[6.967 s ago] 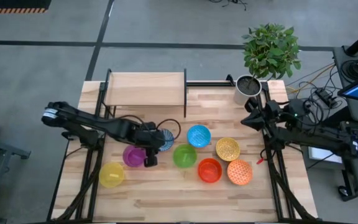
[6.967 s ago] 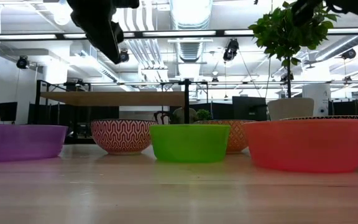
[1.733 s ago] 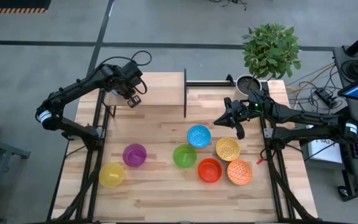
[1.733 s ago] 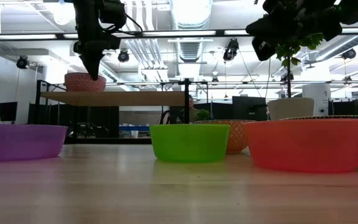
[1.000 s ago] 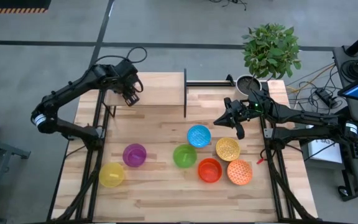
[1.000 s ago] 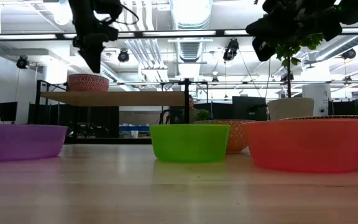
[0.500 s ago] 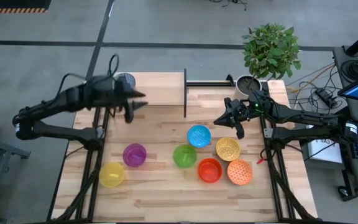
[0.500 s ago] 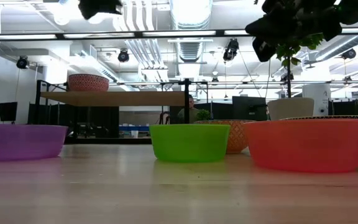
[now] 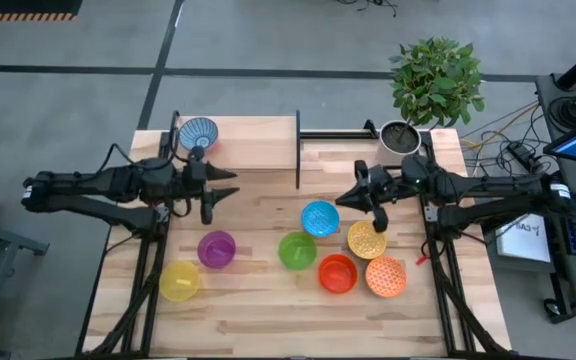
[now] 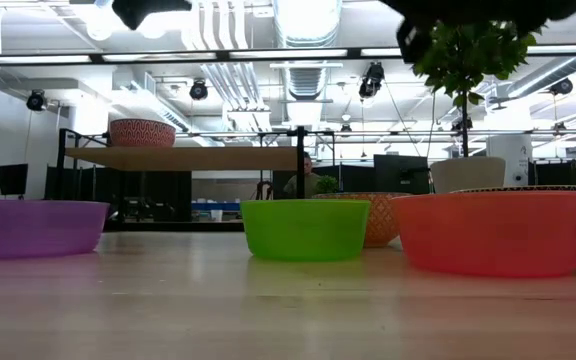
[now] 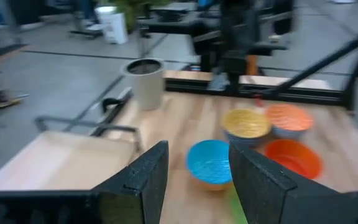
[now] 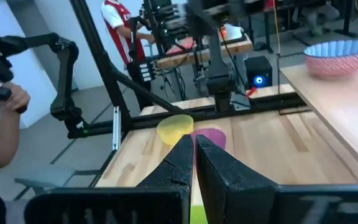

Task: Place and stack bowls onto a shelf
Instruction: Put the green bowl on the shelf

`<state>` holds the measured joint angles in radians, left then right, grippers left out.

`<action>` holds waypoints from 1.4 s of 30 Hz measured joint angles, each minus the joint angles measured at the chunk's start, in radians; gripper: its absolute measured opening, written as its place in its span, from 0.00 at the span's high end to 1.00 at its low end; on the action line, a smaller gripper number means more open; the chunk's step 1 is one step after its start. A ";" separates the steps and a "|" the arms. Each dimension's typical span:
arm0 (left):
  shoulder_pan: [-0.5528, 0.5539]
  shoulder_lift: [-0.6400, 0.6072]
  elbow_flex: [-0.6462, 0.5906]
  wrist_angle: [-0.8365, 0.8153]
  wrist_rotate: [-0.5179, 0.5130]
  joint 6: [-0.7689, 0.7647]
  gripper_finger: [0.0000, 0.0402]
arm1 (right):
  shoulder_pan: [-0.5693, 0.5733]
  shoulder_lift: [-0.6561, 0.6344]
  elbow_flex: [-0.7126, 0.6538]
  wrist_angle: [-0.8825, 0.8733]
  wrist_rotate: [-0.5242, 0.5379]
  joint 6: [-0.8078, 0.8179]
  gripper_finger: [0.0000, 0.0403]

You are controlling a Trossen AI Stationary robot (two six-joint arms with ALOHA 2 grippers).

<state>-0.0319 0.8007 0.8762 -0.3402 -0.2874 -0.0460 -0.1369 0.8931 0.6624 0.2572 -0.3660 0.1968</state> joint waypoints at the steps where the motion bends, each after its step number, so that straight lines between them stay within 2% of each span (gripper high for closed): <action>1: 0.000 -0.007 -0.009 0.000 -0.027 0.000 0.62 | 0.022 0.017 0.024 -0.019 0.021 -0.015 0.98; 5: 0.000 -0.040 -0.047 -0.001 -0.092 0.000 0.62 | 0.082 0.102 0.150 -0.188 0.108 -0.066 0.98; 8: 0.000 -0.076 -0.075 0.001 -0.094 0.000 0.62 | 0.100 0.182 0.251 -0.329 0.154 -0.080 0.98; 17: 0.001 -0.207 -0.180 0.009 -0.098 0.008 0.62 | 0.136 0.426 0.524 -0.615 0.162 -0.105 0.98; 23: 0.001 -0.256 -0.205 0.012 -0.098 0.011 0.62 | 0.199 0.583 0.679 -0.760 0.273 -0.127 0.98; 29: 0.001 -0.267 -0.243 0.009 -0.097 0.011 0.62 | 0.277 0.699 0.789 -0.848 0.395 -0.113 0.98; 34: 0.001 -0.265 -0.239 0.010 -0.097 0.011 0.62 | 0.315 0.771 0.846 -0.880 0.397 -0.059 0.98; 42: 0.001 -0.266 -0.236 0.010 -0.089 0.018 0.62 | 0.325 0.834 0.856 -0.884 0.394 -0.053 0.98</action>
<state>-0.0311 0.5349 0.6399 -0.3298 -0.3767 -0.0277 0.1883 1.7270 1.5188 -0.6266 0.0280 0.1441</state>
